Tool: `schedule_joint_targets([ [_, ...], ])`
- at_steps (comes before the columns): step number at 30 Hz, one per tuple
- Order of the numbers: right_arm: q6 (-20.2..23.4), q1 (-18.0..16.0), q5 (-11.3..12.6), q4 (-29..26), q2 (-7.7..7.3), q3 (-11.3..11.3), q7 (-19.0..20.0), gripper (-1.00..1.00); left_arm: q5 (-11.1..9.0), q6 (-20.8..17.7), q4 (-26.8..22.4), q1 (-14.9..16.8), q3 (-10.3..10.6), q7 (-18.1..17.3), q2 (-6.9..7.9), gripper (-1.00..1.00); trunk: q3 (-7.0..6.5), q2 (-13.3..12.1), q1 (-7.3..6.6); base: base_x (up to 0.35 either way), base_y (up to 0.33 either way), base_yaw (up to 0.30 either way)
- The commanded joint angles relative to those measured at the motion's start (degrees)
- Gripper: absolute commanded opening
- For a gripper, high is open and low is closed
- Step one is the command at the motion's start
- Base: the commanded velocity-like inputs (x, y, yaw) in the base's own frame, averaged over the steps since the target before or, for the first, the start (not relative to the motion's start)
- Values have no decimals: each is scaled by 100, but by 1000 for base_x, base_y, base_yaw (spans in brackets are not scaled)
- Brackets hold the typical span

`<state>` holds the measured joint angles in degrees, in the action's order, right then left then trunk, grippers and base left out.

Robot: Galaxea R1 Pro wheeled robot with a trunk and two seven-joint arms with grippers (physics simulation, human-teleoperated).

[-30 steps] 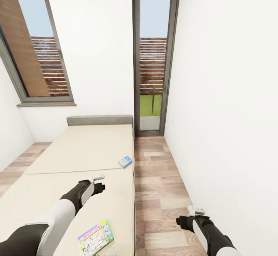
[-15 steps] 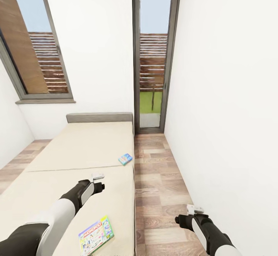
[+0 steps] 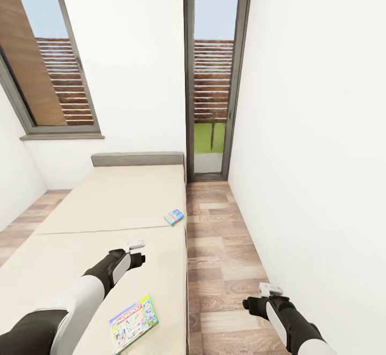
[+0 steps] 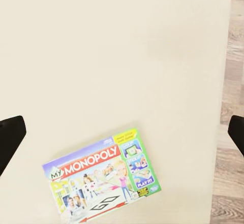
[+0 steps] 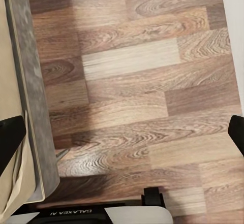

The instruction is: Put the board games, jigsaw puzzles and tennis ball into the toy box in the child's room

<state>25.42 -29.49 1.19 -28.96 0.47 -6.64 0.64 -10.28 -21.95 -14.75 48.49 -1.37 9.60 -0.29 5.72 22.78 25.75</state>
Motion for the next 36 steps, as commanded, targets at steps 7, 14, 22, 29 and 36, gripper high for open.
schedule_joint_targets([
  [7, 33, -4, 14, -28, 5, -30, 7, 100, -53, -28, -33, 3, -6, 33, -6, 100, 79, 13, 3, 0, 0, 0],
  [14, 33, -4, 13, -32, 5, -30, 7, 100, -53, -27, -36, 3, 8, 33, -18, 100, 146, 13, 3, 0, 0, 0],
  [22, 48, -4, 13, -33, 5, -30, 7, 100, -53, 2, -37, 3, 6, 38, -17, 100, 222, 13, 3, 0, 0, 0],
  [29, 64, -4, 13, -33, 5, -28, 7, 100, -53, 33, -37, 3, 6, 39, -27, 100, 288, 13, 3, 0, 0, 0],
  [36, 68, -4, 9, -31, 5, -22, 7, 100, -53, 58, -37, 3, 6, 41, -29, 100, 354, 13, 3, 0, 0, 0],
])
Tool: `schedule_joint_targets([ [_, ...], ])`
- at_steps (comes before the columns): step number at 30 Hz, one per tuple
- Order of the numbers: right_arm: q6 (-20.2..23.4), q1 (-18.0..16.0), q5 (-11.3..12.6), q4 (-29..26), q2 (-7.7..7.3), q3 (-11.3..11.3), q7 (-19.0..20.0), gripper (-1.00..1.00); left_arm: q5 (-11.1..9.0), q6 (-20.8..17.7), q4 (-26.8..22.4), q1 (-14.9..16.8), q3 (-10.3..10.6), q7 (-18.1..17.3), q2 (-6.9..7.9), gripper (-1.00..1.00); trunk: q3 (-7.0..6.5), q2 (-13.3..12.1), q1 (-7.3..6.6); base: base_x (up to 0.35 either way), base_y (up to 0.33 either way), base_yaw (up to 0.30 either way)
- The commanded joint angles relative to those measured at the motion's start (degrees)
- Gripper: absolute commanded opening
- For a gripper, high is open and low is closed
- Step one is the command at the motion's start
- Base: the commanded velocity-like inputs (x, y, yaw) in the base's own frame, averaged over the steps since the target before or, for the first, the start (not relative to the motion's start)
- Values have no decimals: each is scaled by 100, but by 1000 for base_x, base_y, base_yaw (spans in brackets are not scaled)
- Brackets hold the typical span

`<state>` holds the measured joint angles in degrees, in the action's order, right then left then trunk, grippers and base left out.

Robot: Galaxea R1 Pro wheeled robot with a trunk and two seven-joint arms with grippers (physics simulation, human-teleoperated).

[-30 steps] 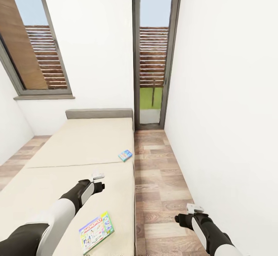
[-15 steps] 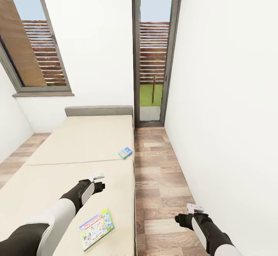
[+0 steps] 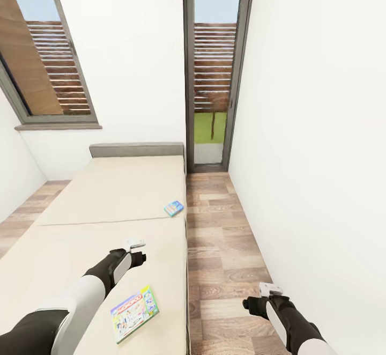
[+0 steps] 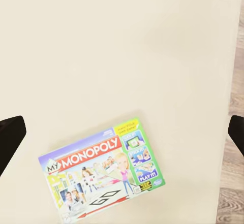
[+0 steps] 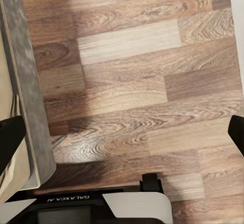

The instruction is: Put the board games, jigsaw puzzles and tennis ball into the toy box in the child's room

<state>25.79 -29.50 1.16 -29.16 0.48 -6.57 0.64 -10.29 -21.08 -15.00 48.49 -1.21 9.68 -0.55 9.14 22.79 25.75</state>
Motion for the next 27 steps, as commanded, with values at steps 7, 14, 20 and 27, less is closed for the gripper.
schedule_joint_targets([
  [7, 33, -1, 8, -14, 5, -29, 7, 100, -52, 52, -12, 2, -17, 34, -9, 100, 79, 13, 3, 0, 0, 0],
  [14, 36, -3, 5, -12, 5, -29, -4, 100, -52, 179, -12, 2, -12, 36, -13, 100, 145, 13, 3, 0, 0, 0],
  [20, 32, -2, 0, -11, 5, -29, -11, 100, -52, 196, -12, 2, -13, 34, -8, 100, 202, 13, 3, 0, 0, 0],
  [27, 31, -3, -1, -11, -2, -29, -18, 100, -52, 209, -17, 2, -24, 36, -5, 100, 268, 13, 3, 0, 0, 0],
])
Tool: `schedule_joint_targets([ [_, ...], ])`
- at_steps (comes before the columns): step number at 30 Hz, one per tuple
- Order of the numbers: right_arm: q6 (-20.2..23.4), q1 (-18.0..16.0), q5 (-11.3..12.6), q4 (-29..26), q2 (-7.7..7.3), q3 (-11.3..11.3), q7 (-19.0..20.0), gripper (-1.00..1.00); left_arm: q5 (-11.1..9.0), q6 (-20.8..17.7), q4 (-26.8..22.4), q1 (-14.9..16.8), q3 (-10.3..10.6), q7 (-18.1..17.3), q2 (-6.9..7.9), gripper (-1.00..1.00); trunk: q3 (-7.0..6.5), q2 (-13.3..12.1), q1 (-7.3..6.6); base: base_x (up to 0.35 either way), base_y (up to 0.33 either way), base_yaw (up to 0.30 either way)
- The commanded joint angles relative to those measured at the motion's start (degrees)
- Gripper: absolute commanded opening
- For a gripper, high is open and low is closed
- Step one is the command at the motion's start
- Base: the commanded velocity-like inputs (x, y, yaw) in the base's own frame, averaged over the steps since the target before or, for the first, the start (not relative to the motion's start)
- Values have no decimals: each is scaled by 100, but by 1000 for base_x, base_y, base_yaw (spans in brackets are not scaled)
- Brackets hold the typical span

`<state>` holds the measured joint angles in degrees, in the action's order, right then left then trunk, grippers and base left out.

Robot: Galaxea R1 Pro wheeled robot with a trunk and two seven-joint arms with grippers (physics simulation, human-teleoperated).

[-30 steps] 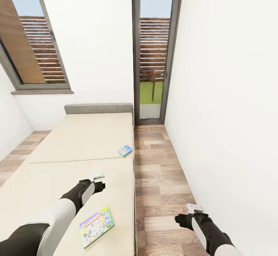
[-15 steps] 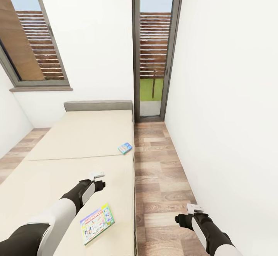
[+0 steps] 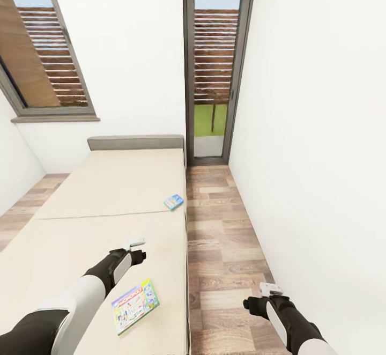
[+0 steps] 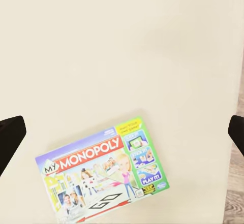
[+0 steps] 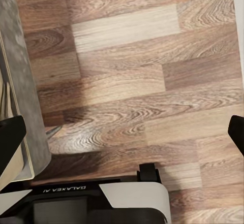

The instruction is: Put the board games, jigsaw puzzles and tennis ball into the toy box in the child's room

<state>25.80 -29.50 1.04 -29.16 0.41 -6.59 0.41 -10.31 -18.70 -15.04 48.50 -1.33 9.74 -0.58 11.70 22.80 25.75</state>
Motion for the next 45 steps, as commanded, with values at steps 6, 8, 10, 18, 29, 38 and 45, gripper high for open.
schedule_joint_targets([
  [6, 33, -3, 10, -11, -3, -26, 3, 100, -50, -22, -17, 2, -22, 28, 2, 100, 68, 12, 3, 0, 0, 0],
  [8, 33, -3, 10, -11, -4, -26, 3, 100, -50, -19, -20, 2, -23, 28, 0, 100, 87, 12, 3, 0, 0, 0],
  [10, 36, -3, 10, -11, -3, -26, 3, 100, -50, 43, -23, 2, -20, 28, -6, 100, 106, 12, 3, 0, 0, 0],
  [18, 75, -3, 10, -11, 2, -26, 0, 100, -50, 219, -25, 2, -9, 28, -18, 100, 182, 12, 3, 0, 0, 0],
  [29, 178, -2, 7, -11, 0, -26, -6, 100, -50, 347, -25, 2, 5, 28, -8, 100, 286, 12, 3, 0, 0, 0],
  [38, 195, -2, 4, -11, -20, -20, -3, 100, -51, 618, -17, 2, 47, 5, -29, 100, 371, 12, 3, 0, 0, 0],
  [45, 207, -3, 3, -11, -58, -18, 4, 100, -57, 648, -21, 2, 94, 7, -38, 100, 438, 12, 3, 0, 0, 0],
])
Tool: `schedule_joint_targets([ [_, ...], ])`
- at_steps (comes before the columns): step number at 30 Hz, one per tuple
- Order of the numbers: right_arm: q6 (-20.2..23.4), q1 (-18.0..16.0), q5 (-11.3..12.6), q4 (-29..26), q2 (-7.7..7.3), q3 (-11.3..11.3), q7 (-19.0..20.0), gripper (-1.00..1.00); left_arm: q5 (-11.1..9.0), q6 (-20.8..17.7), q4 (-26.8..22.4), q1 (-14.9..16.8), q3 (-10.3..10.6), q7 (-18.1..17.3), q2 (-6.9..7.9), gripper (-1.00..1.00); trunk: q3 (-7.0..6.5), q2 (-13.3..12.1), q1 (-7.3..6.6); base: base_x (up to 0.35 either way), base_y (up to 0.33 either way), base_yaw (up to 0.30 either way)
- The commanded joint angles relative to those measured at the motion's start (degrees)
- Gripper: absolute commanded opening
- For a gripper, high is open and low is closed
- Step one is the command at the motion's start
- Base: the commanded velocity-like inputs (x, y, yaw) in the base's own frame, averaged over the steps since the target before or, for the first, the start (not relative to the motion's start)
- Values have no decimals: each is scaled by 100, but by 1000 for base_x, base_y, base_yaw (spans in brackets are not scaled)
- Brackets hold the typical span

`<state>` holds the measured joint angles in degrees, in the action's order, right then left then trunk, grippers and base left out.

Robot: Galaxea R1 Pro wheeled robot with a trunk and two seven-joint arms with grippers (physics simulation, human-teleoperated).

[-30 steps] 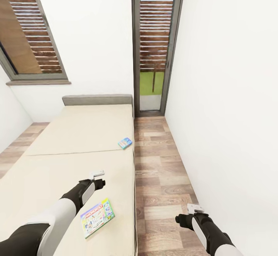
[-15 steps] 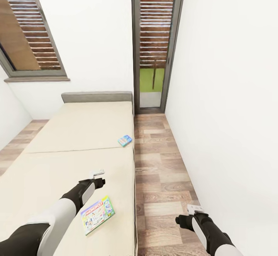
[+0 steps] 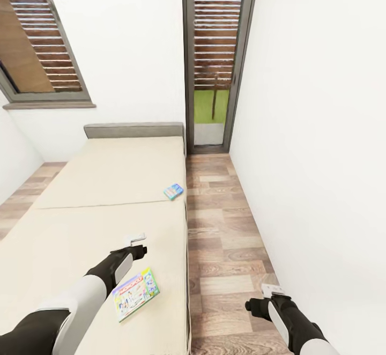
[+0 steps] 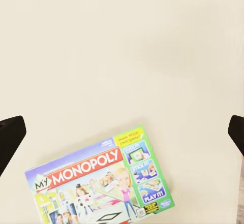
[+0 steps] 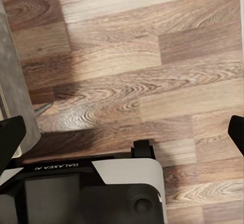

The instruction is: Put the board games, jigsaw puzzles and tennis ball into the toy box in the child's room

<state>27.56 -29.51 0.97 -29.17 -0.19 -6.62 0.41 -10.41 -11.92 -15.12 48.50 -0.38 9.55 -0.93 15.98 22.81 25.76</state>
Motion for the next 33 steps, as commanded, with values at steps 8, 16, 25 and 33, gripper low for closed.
schedule_joint_targets([
  [8, 80, -2, 6, -10, 27, -15, -7, 100, -52, -54, -301, 2, -1, 44, -23, 100, 86, 11, 3, 0, 0, 0],
  [16, 97, -2, 2, -10, 14, -15, -10, 100, -47, -63, -555, 2, 5, 48, -41, 100, 162, 11, 3, 0, 0, 0],
  [25, 100, -3, 7, -10, -13, -15, -6, 100, -40, -7, -614, 2, 27, 42, -19, 100, 247, 11, 3, 0, 0, 0],
  [33, 100, -3, 1, -10, -22, -15, -6, 100, -40, 4, -619, 2, 27, 40, -35, 100, 323, 11, 3, 0, 0, 0],
])
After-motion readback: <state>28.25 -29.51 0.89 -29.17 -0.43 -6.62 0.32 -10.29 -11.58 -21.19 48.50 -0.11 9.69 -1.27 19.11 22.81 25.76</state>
